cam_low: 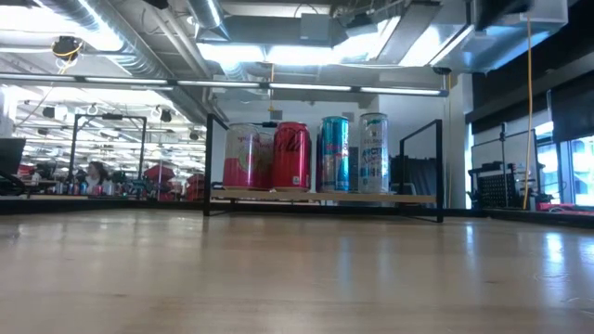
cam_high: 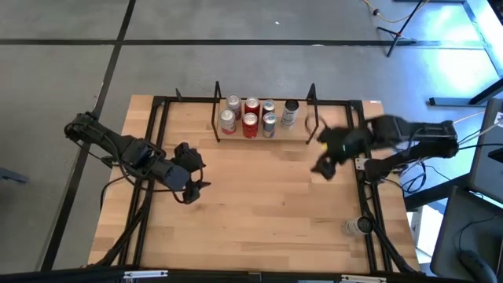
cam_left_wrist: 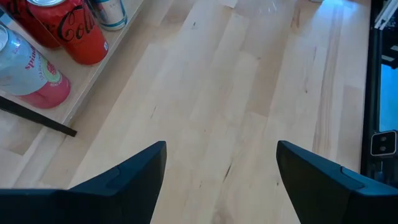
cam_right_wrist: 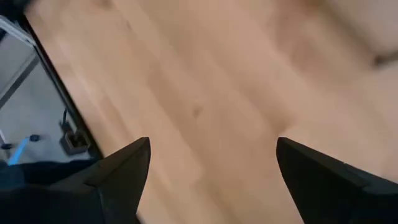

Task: Place canned beverage on shelf
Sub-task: Put the white soda can on the shelf aligned with the other white soda can

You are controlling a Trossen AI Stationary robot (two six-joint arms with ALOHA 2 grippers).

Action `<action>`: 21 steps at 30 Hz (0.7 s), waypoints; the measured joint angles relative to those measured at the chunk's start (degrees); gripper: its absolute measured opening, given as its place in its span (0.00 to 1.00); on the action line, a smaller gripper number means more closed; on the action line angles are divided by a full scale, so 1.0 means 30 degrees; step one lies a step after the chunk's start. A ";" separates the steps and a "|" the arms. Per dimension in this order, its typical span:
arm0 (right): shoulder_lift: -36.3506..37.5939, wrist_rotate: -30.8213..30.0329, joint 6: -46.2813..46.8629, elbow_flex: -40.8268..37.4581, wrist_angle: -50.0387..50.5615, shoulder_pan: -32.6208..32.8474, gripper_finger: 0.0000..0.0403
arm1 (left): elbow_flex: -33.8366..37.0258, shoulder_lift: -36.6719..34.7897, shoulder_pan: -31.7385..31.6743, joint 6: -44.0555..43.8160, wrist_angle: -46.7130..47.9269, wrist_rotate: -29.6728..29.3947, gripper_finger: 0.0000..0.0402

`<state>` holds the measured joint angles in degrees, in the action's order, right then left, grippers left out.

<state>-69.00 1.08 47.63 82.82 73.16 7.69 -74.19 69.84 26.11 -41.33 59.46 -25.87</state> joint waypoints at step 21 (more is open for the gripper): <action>-0.0049 0.2358 2.1190 -0.4624 0.2578 1.3048 0.83 | 0.0000 0.0000 0.0326 0.0542 -0.0029 0.0000 0.72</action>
<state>-69.14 8.15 111.20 68.94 80.89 46.84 -74.19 69.84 27.09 -39.70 59.37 -25.87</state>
